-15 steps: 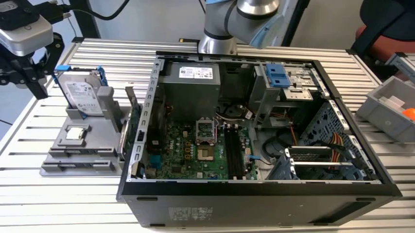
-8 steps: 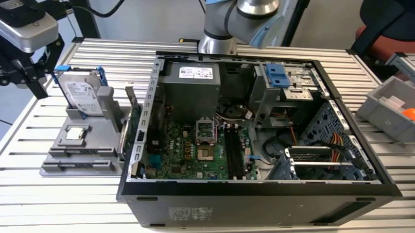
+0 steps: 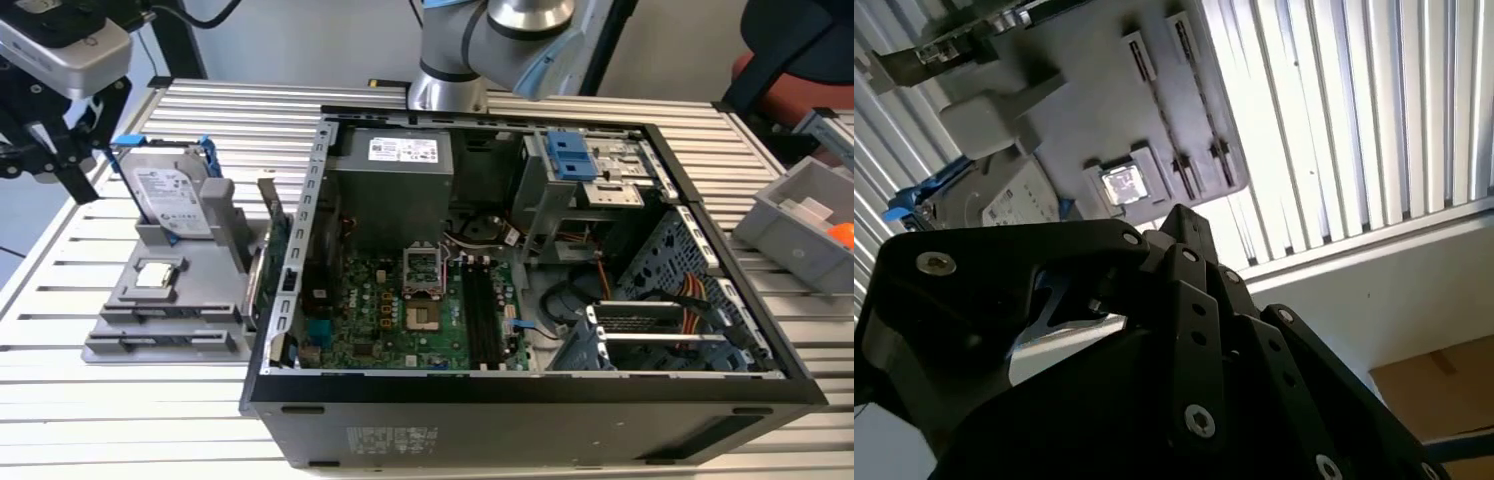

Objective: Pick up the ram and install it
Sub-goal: 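Pick up the ram and move it above insertion slot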

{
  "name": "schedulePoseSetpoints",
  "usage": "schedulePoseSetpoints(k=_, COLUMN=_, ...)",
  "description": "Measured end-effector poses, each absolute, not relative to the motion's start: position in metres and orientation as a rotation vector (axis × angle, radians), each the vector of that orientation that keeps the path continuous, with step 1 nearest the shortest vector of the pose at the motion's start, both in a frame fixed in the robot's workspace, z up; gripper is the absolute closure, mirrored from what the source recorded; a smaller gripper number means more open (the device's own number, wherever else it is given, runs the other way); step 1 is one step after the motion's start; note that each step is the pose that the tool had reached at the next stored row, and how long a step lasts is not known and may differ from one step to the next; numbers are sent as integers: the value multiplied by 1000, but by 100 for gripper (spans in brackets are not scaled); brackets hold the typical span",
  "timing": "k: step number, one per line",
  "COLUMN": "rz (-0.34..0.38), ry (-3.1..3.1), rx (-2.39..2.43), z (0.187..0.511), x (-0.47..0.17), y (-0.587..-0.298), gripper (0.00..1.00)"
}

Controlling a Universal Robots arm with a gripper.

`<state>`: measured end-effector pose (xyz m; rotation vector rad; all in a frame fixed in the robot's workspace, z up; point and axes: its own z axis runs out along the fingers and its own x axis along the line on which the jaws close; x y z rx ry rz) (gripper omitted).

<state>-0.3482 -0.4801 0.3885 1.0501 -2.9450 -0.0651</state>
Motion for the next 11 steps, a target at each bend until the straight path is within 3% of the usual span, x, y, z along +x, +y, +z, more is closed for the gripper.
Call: schedulePoseSetpoints(k=11, rz=-62, ry=-2853, rx=1271, z=388, x=-348, y=-478, gripper=100)
